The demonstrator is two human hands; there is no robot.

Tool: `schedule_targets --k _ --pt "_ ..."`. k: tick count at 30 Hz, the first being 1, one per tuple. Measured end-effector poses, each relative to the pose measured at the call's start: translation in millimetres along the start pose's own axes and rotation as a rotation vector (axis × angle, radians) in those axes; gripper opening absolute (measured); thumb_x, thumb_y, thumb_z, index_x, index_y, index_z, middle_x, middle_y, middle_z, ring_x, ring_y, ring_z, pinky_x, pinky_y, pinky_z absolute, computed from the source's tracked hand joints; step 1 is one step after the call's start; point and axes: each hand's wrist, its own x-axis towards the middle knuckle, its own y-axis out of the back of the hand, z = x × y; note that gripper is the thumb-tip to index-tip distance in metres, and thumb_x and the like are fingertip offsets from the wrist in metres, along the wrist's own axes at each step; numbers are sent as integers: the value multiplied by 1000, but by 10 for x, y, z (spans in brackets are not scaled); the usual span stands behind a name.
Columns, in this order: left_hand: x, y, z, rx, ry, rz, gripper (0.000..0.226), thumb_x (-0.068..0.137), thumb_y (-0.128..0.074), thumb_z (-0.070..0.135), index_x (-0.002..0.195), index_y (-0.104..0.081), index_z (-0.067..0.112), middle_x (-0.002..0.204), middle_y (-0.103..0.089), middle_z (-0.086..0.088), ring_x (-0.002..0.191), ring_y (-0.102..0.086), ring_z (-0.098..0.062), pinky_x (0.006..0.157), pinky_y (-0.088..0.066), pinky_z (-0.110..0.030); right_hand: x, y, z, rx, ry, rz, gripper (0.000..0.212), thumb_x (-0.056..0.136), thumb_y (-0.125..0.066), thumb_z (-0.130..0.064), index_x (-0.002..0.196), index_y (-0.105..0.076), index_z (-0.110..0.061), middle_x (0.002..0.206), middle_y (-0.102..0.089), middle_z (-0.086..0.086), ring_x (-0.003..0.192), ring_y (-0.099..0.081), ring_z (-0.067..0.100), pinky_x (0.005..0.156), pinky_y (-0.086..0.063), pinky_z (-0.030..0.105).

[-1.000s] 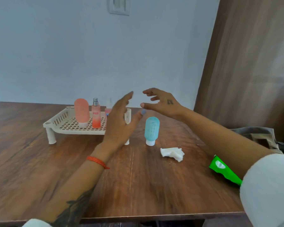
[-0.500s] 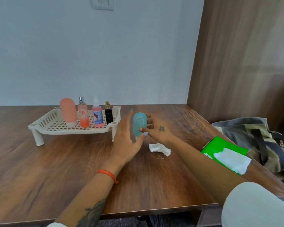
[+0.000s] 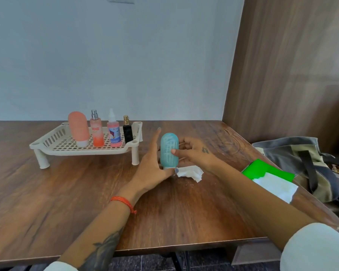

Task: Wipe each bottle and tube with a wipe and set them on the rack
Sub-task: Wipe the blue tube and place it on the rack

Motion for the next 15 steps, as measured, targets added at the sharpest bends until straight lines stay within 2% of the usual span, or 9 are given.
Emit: schedule_targets --k 4,6,8,10,11,13,14,15 --pt "-17 3 15 -2 4 -51 113 69 -80 2 143 -8 47 126 -37 25 107 -55 2 82 -55 -23 -70 30 44 -31 18 -34 31 88 -63 -10 117 -58 -3 109 -67 13 90 -67 19 77 -57 27" --pt "-28 13 15 -12 8 -57 110 67 -81 3 141 -13 50 129 -38 20 112 -55 -5 85 -55 -27 -97 54 50 -122 31 -17 34 87 -64 -17 119 -59 -6 111 -67 10 96 -66 18 84 -55 28" --pt "-35 21 15 -12 13 -52 109 66 -82 5 140 -16 51 130 -39 20 113 -54 -4 85 -55 -26 -137 97 47 -255 42 39 39 86 -66 -25 121 -59 -10 113 -66 5 102 -63 16 90 -51 28" --pt "-37 26 20 -7 19 -45 108 66 -83 6 139 -17 51 129 -38 21 110 -52 2 82 -53 -19 -205 149 33 -419 49 103 41 84 -68 -31 119 -60 -12 110 -64 0 99 -61 13 86 -48 21" --pt "-38 26 23 -5 19 -44 107 66 -83 7 139 -17 51 129 -37 21 108 -52 4 81 -52 -16 -247 179 40 -519 58 109 33 84 -67 -31 112 -63 -13 103 -64 -1 94 -60 13 78 -46 18" --pt "-35 25 26 3 21 -44 107 66 -83 7 138 -16 52 131 -36 18 106 -52 5 79 -51 -14 -333 216 74 -744 60 60 15 84 -65 -31 80 -62 -18 81 -60 -2 78 -55 14 59 -39 19" --pt "-37 23 30 8 22 -43 107 66 -83 8 138 -16 51 131 -36 17 105 -52 5 78 -51 -13 -362 225 103 -827 59 23 19 83 -66 -32 72 -59 -18 76 -57 -2 75 -54 16 57 -36 23" --pt "-40 22 35 14 22 -41 107 66 -83 9 138 -16 51 130 -36 17 103 -53 6 77 -51 -12 -369 233 150 -860 56 -17 17 82 -67 -31 74 -62 -16 77 -60 0 76 -55 17 59 -37 26"
